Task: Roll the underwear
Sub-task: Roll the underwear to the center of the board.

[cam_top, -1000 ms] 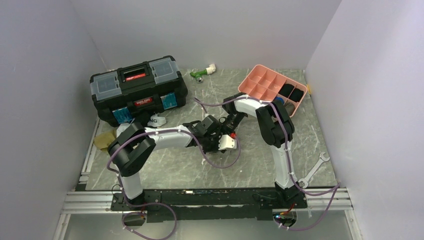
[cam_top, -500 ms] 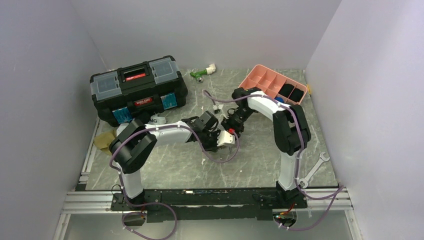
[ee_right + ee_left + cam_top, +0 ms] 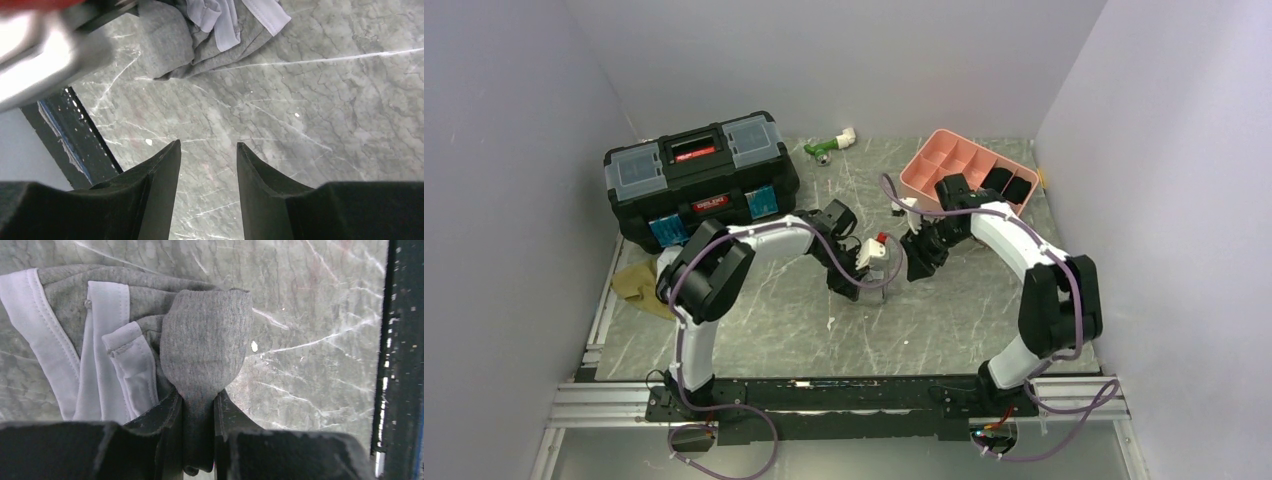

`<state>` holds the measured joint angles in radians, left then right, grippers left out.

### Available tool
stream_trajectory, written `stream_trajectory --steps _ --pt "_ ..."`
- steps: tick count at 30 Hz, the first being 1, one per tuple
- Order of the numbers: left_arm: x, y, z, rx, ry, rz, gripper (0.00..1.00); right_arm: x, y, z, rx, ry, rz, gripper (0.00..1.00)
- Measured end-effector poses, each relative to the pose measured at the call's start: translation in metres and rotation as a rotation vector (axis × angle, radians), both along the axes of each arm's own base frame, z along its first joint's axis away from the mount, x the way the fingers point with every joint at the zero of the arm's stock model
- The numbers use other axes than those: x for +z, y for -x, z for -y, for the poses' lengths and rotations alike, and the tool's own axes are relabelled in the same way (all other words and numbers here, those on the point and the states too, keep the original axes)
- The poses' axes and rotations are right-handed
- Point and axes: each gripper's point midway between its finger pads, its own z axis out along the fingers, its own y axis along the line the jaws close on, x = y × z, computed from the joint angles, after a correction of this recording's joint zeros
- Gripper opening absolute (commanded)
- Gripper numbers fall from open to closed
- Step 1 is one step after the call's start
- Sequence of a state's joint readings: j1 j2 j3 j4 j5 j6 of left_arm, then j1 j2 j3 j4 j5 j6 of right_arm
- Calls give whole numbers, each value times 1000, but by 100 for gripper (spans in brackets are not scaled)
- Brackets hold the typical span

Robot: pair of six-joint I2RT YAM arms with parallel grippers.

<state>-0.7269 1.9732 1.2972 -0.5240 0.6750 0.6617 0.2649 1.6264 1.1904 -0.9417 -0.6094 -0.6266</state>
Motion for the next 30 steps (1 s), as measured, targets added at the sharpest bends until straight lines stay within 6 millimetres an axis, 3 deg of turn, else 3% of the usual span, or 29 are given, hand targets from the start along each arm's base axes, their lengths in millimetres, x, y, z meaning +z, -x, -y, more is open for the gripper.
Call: stream_trajectory --steps 9,15,22,30 --pt "2 -10 1 40 -1 -356 0 20 3 -4 3 -48 159 50" --pt "3 -16 2 76 3 -556 0 23 9 -27 87 -57 235 51" --pt "4 -17 1 100 5 -651 0 11 31 -61 249 -4 285 52" --pt "4 -17 1 109 1 -693 0 -19 28 -78 339 92 291 53"
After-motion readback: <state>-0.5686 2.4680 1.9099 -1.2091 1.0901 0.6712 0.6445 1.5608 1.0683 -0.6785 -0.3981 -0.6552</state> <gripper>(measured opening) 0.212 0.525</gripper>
